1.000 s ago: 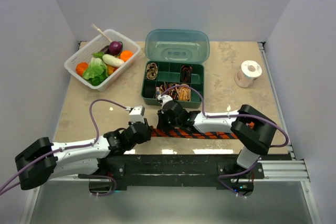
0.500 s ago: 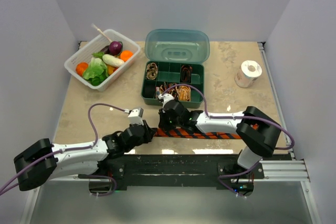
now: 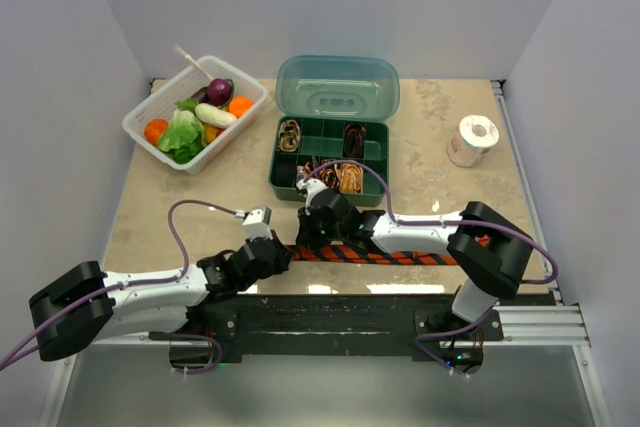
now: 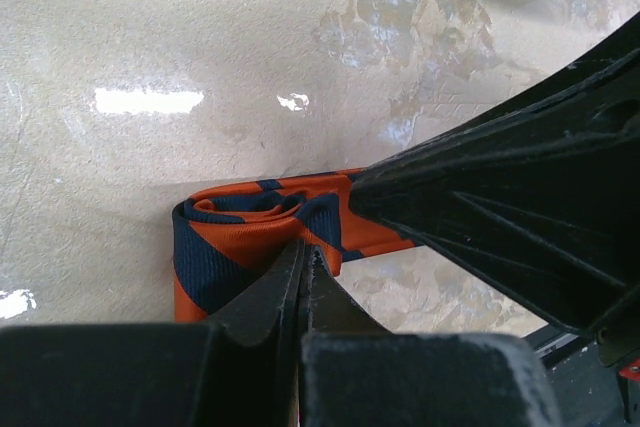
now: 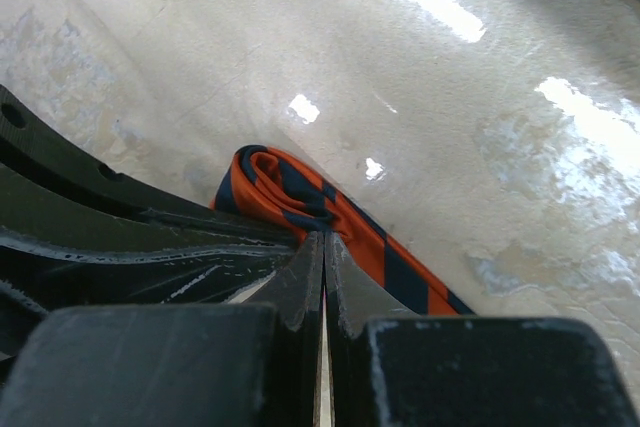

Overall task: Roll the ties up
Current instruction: Roll the tie at the center of the board.

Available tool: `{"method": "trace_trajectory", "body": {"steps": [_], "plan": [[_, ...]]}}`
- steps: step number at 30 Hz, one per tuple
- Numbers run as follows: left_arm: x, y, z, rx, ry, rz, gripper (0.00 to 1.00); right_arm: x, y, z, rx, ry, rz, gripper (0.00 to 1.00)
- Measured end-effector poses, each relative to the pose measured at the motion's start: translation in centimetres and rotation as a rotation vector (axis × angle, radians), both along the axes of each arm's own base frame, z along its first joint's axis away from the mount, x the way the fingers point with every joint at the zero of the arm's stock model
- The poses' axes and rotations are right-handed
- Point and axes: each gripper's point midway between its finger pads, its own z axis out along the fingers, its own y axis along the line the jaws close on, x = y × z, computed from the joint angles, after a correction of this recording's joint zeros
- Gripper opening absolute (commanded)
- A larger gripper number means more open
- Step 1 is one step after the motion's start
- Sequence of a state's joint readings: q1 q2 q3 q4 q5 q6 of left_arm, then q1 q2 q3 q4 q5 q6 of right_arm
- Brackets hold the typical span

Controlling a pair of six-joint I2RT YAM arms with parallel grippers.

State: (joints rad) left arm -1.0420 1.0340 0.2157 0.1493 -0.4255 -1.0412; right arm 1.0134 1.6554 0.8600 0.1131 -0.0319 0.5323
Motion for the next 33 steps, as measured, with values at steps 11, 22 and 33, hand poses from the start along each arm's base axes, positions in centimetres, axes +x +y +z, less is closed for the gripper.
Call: {"method": "trace_trajectory", "body": {"steps": [11, 22, 33], "plan": [[0.1, 0.3, 0.0, 0.009, 0.01, 0.019, 0.2, -0.4, 0.9, -2.8, -0.018, 0.049, 0.036, 0.0], [1.0, 2.0, 4.5, 0.004, -0.02, 0.131, 0.67, 0.0, 1.2, -2.7, -0.014, 0.037, 0.03, 0.0], [0.8, 4.7, 2.7, 0.008, 0.021, 0.199, 0.65, 0.0, 1.2, -2.7, -0.012, 0.034, 0.03, 0.0]]}}
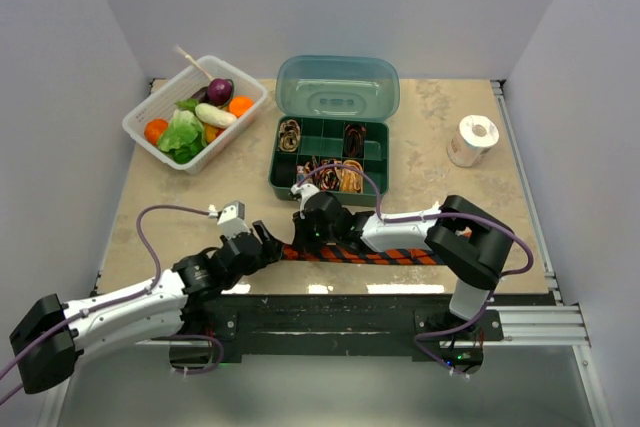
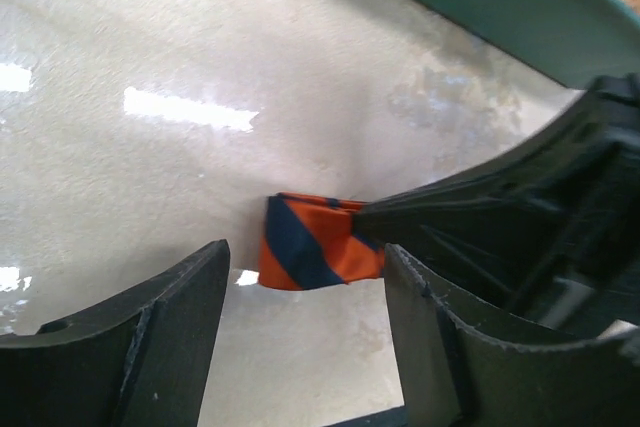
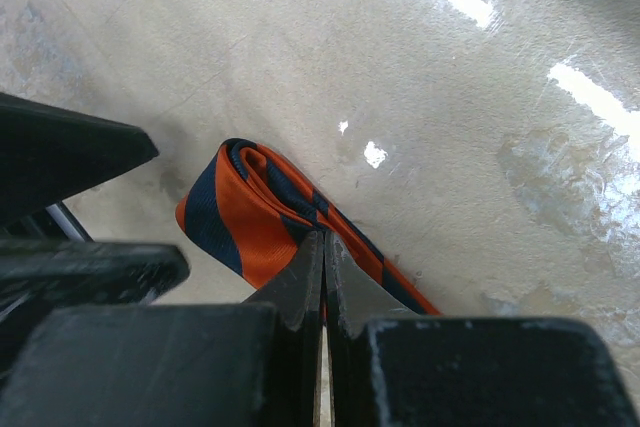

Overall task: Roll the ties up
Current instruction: Roll the tie at the center of the board.

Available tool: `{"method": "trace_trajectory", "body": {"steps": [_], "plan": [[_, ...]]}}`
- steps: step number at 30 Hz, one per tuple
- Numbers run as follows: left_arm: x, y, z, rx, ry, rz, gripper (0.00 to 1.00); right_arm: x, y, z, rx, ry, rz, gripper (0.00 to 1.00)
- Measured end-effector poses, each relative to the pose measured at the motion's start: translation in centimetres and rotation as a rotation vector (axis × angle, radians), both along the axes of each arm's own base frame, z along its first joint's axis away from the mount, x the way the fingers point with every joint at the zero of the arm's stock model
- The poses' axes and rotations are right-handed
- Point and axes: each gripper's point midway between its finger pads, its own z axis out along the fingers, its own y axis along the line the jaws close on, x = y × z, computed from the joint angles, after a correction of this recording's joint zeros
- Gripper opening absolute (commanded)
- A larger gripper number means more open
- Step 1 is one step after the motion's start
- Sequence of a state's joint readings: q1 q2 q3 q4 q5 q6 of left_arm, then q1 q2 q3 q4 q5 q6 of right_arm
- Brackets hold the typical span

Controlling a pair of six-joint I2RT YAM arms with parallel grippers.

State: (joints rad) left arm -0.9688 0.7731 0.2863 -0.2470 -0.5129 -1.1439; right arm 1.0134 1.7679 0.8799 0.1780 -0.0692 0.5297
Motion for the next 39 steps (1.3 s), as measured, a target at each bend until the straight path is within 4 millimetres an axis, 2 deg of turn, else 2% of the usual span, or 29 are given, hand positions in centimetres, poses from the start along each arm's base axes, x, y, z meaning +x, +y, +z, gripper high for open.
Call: {"method": "trace_trajectory", "body": {"steps": [6, 11, 15, 25, 30, 36, 39], "plan": [[0.1, 0.9, -3.0, -0.059, 0.032, 0.015, 0.55, 0.0, 0.0, 0.0, 0.005, -0.002, 0.0, 0.0], [0.4, -0.4, -3.0, -0.128, 0.014, -0.031, 0.44, 0.0, -0.1, -0.1, 0.006, -0.004, 0.0, 0.0], [0.4, -1.3, -3.0, -0.154, 0.012, -0.07, 0.4, 0.0, -0.1, -0.1, 0.005, -0.005, -0.004, 0.0], [0.5, -1.7, -2.8, -0.174, -0.008, -0.085, 0.12, 0.1, -0.1, -0.1, 0.004, -0.007, -0.006, 0.0], [0.6, -1.8, -2.5, -0.183, -0.017, -0.086, 0.01, 0.2, -0.5, 0.6, -0.003, -0.018, -0.02, 0.0], [0.7, -1.7, -2.8, -0.161, -0.01, -0.087, 0.0, 0.5, -1.1, 2.4, 0.003, -0.051, -0.041, 0.0], [0.9, -1.8, -2.6, -0.134, -0.01, -0.099, 0.0, 0.6, -1.1, 2.7, 0.005, -0.057, -0.04, 0.0]]}}
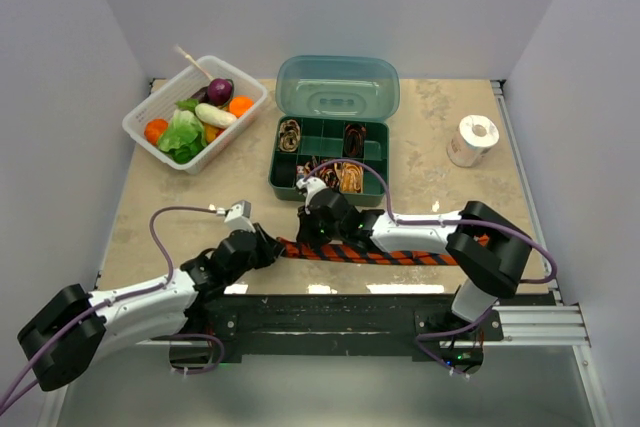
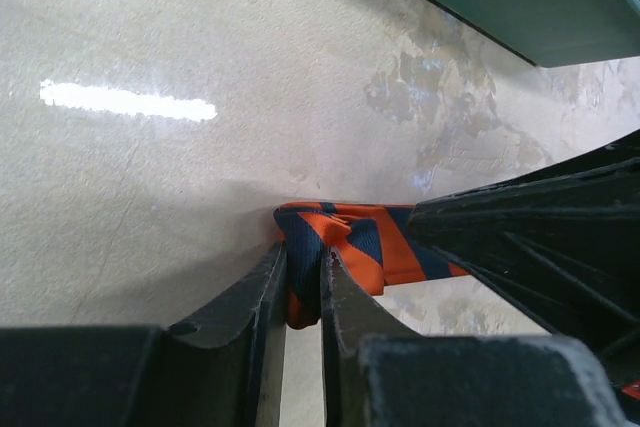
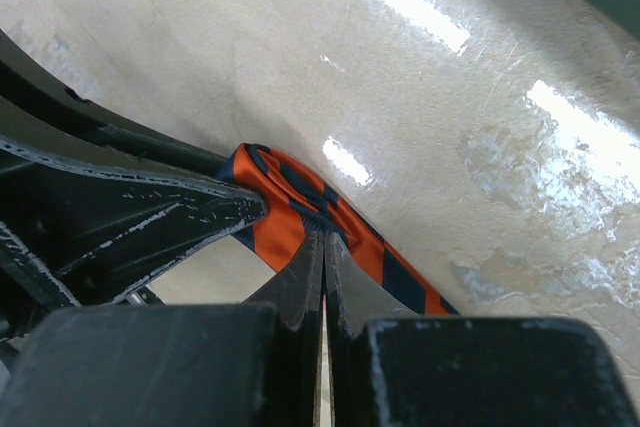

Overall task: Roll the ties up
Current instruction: Roll the tie at the center of the board.

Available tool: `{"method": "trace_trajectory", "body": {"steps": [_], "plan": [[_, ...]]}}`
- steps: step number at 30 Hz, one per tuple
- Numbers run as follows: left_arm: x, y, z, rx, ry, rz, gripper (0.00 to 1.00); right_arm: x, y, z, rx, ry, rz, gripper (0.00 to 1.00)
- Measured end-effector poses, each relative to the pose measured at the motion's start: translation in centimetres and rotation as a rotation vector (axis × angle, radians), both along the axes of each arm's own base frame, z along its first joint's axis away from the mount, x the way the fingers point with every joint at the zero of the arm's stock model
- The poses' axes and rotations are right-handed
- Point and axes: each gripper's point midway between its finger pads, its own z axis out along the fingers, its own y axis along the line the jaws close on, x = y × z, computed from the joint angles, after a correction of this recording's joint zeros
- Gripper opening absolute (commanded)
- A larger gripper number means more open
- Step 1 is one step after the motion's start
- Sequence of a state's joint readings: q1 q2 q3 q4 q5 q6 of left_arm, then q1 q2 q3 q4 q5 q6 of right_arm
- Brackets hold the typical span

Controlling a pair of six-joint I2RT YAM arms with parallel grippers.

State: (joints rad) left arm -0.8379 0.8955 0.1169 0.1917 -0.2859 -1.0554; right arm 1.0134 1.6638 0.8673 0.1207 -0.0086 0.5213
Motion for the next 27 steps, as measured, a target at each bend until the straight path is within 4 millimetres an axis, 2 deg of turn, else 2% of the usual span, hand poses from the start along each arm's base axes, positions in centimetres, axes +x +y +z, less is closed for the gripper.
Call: {"method": "trace_trajectory", "body": {"steps": [9, 18, 27], "plan": [[1.5, -0.2, 2.4, 0.12, -0.044, -0.027, 0.0, 0.1, 0.3, -0.6, -0.015, 0.007, 0.011, 0.0], [1.6, 0.4, 1.9, 0.24, -0.023, -0.064, 0.0, 0.3, 0.8, -3.1, -0.057, 0.037, 0.016, 0.0], [2.0, 0.0, 2.5, 0.273, -0.029, -0.079, 0.0, 0.5, 1.5, -2.9, -0.029, 0.038, 0.017, 0.0]]}}
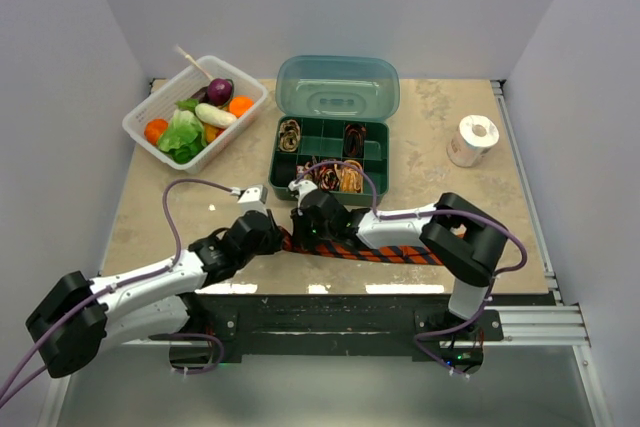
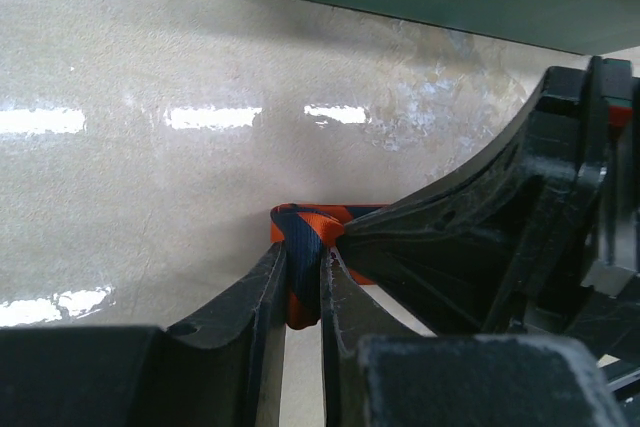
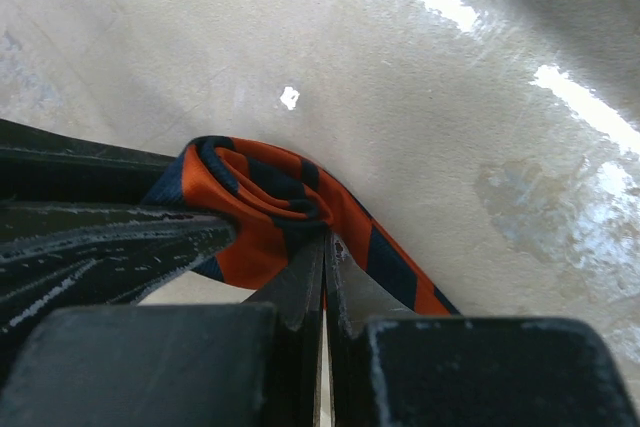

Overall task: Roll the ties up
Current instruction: Roll the tie at the center of the board.

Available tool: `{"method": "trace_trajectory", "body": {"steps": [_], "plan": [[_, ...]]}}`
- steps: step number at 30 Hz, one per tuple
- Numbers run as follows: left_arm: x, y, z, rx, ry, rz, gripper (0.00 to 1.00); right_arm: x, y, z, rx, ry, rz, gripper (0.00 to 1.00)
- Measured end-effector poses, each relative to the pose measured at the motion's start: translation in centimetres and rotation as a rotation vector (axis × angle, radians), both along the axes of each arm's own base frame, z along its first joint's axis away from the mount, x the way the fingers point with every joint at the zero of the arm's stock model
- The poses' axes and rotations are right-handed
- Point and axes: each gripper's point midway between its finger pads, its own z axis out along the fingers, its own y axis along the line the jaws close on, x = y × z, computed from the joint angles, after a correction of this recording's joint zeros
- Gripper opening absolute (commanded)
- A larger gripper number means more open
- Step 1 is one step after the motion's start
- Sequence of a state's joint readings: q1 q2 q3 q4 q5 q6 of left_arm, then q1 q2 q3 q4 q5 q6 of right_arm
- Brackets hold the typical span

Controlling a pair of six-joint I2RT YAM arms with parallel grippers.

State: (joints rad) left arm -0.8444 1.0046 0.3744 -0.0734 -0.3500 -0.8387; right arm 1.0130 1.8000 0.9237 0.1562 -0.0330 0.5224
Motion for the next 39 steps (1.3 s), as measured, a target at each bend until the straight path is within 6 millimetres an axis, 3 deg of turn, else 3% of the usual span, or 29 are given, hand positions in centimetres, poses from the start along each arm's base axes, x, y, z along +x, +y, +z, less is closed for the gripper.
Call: {"method": "trace_trajectory", "body": {"steps": [11, 19, 39], "plan": [[0.0, -0.9, 0.3, 0.038, -0.006, -0.025, 0.0, 0.0, 1.7, -0.1, 0.086, 0.05, -0.012, 0.0], [0.0, -1.0, 0.2, 0.065, -0.014, -0.021, 0.0, -0.1, 1.8, -0.1, 0.12, 0.078, -0.045, 0.0], [-0.2, 0.6, -0.3, 0.243, 0.023, 0.013, 0.0, -0.3, 3.0, 0.7, 0.289, 0.17, -0.041, 0.0]]}}
